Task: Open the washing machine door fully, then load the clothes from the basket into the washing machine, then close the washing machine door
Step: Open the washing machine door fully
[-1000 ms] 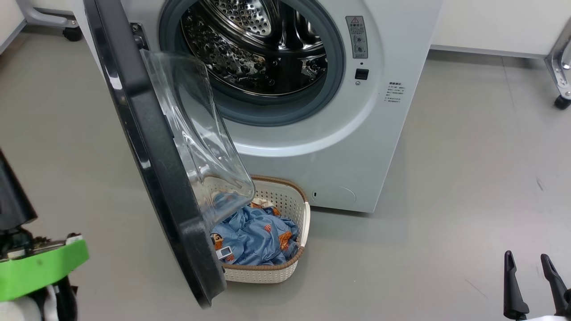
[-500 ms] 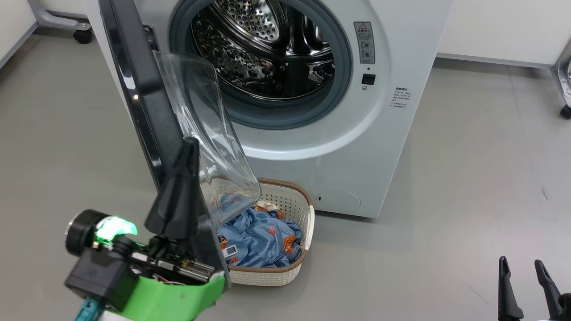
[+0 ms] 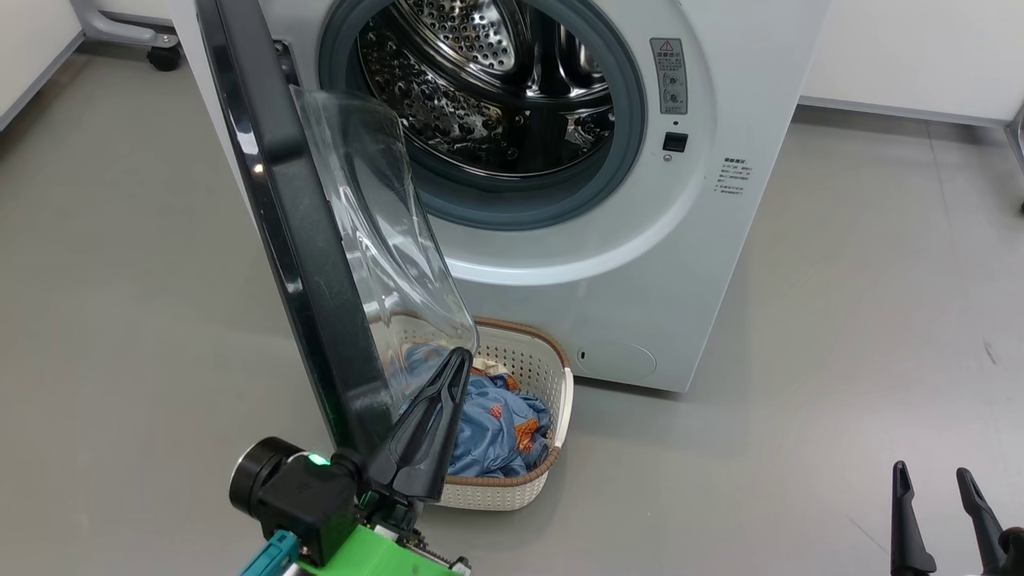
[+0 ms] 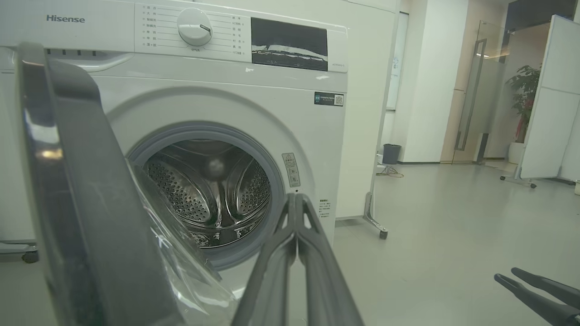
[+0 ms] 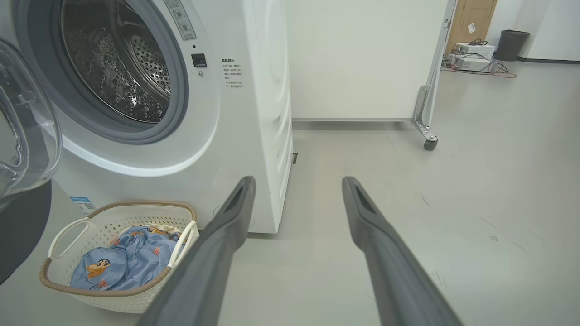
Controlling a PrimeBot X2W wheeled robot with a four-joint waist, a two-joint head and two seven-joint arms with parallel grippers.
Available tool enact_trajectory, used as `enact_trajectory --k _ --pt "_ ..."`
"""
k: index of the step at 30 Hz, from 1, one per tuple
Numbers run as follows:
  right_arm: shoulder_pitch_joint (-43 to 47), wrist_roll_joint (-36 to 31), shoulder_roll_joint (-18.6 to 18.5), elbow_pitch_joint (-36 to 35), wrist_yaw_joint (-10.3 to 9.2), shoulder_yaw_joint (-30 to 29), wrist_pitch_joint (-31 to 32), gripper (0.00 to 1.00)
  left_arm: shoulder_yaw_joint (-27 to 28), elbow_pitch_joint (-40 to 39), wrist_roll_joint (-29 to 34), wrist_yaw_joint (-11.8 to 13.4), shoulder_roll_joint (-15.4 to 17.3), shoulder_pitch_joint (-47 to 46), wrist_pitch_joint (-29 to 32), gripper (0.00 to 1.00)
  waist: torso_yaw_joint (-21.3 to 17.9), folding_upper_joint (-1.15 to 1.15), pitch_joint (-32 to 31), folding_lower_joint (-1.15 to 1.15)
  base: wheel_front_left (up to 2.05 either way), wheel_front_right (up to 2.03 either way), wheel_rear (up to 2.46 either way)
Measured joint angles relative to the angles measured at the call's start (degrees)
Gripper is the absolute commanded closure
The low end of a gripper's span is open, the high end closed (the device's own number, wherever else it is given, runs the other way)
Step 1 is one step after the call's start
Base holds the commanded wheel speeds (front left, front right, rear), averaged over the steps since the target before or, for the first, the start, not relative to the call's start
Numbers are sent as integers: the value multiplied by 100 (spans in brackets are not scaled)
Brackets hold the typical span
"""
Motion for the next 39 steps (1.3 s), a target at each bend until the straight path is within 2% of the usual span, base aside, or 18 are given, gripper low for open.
enact_trajectory --k 10,17,39 --pt "0 0 2 -2 0 19 0 0 36 319 -240 121 4 205 360 100 79 0 59 0 0 0 0" --pt "-1 0 2 -2 0 49 0 0 67 430 -354 271 5 219 370 100 105 0 117 0 0 0 0" --pt "-10 1 29 -16 0 5 0 0 109 492 -205 564 4 154 499 100 281 0 359 0 0 0 0"
